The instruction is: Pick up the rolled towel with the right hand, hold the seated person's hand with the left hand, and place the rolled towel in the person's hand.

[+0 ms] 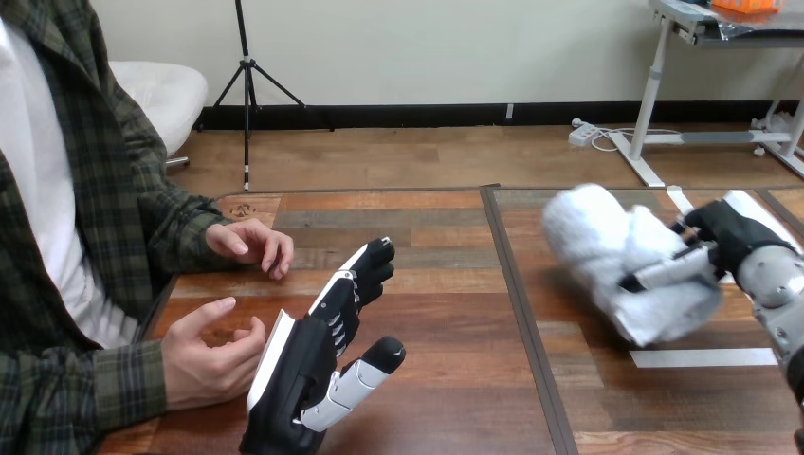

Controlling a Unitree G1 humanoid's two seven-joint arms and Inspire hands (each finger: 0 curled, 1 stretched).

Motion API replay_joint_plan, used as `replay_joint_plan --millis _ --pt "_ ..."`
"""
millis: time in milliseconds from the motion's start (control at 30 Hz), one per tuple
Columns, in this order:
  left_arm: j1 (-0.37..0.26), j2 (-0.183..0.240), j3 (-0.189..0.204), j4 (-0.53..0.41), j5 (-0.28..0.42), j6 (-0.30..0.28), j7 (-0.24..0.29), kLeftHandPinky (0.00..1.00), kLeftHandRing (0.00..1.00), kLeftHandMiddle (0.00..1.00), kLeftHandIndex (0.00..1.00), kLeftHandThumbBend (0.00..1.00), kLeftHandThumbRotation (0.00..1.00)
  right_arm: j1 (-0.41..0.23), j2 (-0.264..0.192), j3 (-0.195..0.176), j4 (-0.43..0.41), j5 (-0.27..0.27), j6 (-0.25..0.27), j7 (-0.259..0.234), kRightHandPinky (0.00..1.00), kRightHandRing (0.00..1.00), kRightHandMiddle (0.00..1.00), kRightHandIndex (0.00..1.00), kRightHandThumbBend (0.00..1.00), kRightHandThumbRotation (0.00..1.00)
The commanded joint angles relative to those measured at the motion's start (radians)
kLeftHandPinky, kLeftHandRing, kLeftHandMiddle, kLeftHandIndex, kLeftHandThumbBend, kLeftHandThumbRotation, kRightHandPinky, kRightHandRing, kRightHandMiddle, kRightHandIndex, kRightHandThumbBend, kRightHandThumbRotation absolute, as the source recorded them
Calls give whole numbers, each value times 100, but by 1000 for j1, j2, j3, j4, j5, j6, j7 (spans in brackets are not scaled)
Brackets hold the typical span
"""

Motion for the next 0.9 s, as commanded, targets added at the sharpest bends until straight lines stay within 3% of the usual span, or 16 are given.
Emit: replay_joint_plan --millis 0,367,567,867 --pt "-27 15 17 -63 32 -40 26 91 91 92 89 100 78 -28 13 -47 -126 50 -43 7 30 38 46 50 79 0" --pt "-23 46 45 -85 103 -62 88 89 91 91 89 100 78 60 14 -106 -326 138 -23 63 29 36 44 48 77 0" --pt "-14 69 64 -108 123 -78 108 89 90 91 89 100 74 120 7 -133 -427 179 -46 94 29 36 44 47 77 0" --pt "13 114 129 -171 229 -117 175 88 91 91 91 100 71 213 12 -185 -619 264 0 165 28 35 42 46 76 0"
